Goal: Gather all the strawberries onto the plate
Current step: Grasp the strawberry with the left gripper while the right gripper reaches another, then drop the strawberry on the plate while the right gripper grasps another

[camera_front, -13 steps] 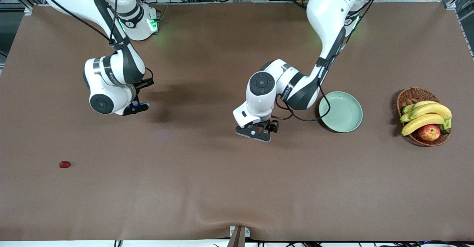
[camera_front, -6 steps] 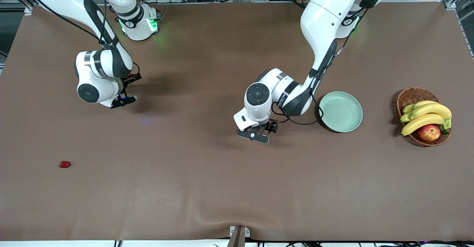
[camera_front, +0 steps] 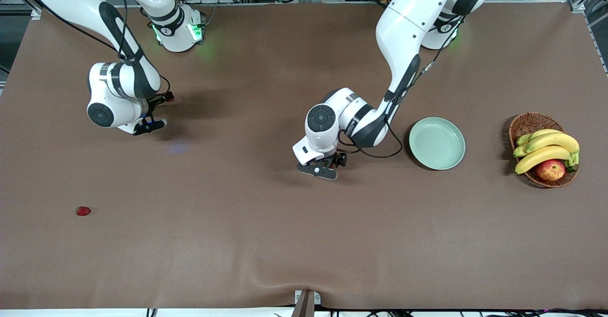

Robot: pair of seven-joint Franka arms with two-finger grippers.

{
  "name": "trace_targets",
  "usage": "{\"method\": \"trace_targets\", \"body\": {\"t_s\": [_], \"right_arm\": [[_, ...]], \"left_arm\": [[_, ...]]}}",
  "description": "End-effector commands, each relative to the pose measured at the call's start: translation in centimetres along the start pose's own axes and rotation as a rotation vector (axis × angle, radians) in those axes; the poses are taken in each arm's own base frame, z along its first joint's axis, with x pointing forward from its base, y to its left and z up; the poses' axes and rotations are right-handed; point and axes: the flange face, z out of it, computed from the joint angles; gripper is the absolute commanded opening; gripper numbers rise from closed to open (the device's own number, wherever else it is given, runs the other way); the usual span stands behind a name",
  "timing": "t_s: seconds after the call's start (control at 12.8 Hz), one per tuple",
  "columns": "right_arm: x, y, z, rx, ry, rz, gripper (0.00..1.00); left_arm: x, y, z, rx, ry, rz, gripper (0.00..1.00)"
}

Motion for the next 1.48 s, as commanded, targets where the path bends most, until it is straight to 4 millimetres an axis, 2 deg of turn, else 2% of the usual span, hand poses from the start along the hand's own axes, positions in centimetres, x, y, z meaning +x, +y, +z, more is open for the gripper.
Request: {"method": "trace_targets", "body": {"t_s": [0.0, 0.08, 0.16, 0.31, 0.39, 0.47, 0.62, 0.7, 0.86, 1.02, 1.09, 1.25, 1.41], "right_arm": [[-0.9, 0.3, 1.3, -0.012, 0.001, -0.013, 1.00], [-0.9, 0.4, 1.6, -0.010, 0.000, -0.010, 1.00], [-0.8, 0.4, 1.8, -0.007, -0.004, -0.009, 1.00], [-0.8, 0.3, 2.0, 0.000, -0.006, -0.003, 1.00], [-0.7, 0.3, 2.2, 0.004, -0.011, -0.002, 1.00], [-0.7, 0.2, 2.3, 0.005, -0.011, -0.001, 1.00], [-0.7, 0.2, 2.3, 0.007, -0.013, 0.000, 1.00], [-0.7, 0.2, 2.4, 0.009, -0.014, 0.001, 1.00], [-0.7, 0.1, 2.3, 0.009, -0.014, 0.004, 0.98], [-0.7, 0.0, 2.4, 0.017, -0.013, 0.010, 0.73], [-0.6, -0.1, 2.4, 0.025, -0.011, 0.016, 0.68], [-0.6, -0.3, 2.3, 0.032, -0.008, 0.019, 0.68], [-0.5, -0.4, 2.3, 0.031, -0.007, 0.021, 0.68]], "left_arm": [[0.6, 0.1, 0.2, -0.004, 0.017, -0.027, 0.77], [0.7, 0.0, 0.2, -0.003, 0.018, -0.026, 0.77], [0.7, -0.2, 0.2, -0.002, 0.018, -0.025, 0.72], [0.8, -0.3, 0.0, -0.002, 0.020, -0.031, 0.39], [0.9, -0.5, -0.1, 0.000, 0.021, -0.032, 0.28], [0.7, -0.6, 0.0, 0.006, 0.015, -0.030, 0.02], [0.8, -1.6, -0.9, 0.027, -0.006, -0.036, 0.00], [1.3, -2.8, -2.4, 0.039, -0.014, -0.041, 0.00], [2.3, -6.7, -6.9, 0.063, -0.050, -0.041, 0.00], [2.4, -10.4, -10.9, 0.091, -0.097, -0.083, 0.00], [2.1, -12.3, -12.4, 0.104, -0.120, -0.110, 0.00], [1.7, -17.7, -14.3, 0.118, -0.158, -0.182, 0.00], [0.2, -22.6, -14.4, 0.129, -0.198, -0.249, 0.00]]}}
